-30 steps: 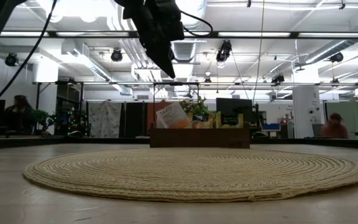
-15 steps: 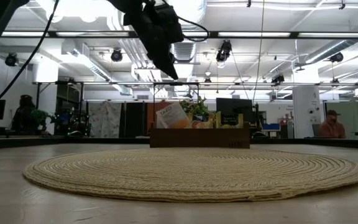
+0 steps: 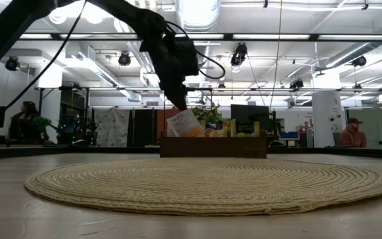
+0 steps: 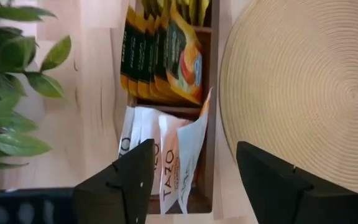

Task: Pick & Place Tea
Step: Put the white tea bag into the left section of the wooden organizer

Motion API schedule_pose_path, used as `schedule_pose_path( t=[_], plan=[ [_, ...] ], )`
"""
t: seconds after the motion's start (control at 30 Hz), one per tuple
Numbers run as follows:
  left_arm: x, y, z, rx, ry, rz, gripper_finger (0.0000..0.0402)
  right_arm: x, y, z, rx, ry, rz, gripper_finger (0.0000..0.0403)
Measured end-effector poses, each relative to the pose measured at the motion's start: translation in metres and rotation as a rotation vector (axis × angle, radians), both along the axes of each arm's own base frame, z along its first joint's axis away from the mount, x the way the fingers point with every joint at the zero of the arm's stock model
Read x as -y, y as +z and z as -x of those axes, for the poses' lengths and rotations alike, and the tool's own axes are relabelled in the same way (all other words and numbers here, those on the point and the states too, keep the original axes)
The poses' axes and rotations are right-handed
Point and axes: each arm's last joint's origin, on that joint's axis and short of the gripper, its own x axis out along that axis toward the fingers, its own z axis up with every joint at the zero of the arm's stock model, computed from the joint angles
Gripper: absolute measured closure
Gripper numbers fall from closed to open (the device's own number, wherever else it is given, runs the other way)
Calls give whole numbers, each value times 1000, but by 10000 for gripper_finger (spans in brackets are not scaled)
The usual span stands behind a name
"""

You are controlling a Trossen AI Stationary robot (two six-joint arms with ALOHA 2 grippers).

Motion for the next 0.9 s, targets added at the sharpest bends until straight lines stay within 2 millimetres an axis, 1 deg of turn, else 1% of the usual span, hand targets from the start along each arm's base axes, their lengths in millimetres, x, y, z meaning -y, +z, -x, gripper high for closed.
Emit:
schedule_pose_path(
  t=[0.1, 0.27, 0.43, 0.5, 0.57, 0.73, 0.77, 0.9],
  plan=[
    [-1, -6, -1, -18, -1, 10, 181, 0, 0, 0, 0, 0, -1, 351],
    [-1, -10, -2, -37, -13, 16, 185, 0, 0, 0, -2, 5, 9, 351],
    [-2, -16, -4, -47, -21, 18, 210, 0, 0, 0, -4, 6, 14, 351],
    [-2, -18, -4, -54, -28, 19, 232, 0, 0, 0, -4, 6, 15, 351],
    [-3, -19, -4, -64, -29, 9, 263, 0, 0, 0, -4, 6, 15, 351],
    [-3, -21, -3, -88, -21, -3, 375, 0, 0, 0, -4, 6, 15, 351],
    [-3, -20, -3, -87, -21, -4, 388, 0, 0, 0, -4, 6, 16, 351],
    [-2, -15, -1, -78, -25, -12, 399, 0, 0, 0, -6, 12, 25, 351]
  ],
)
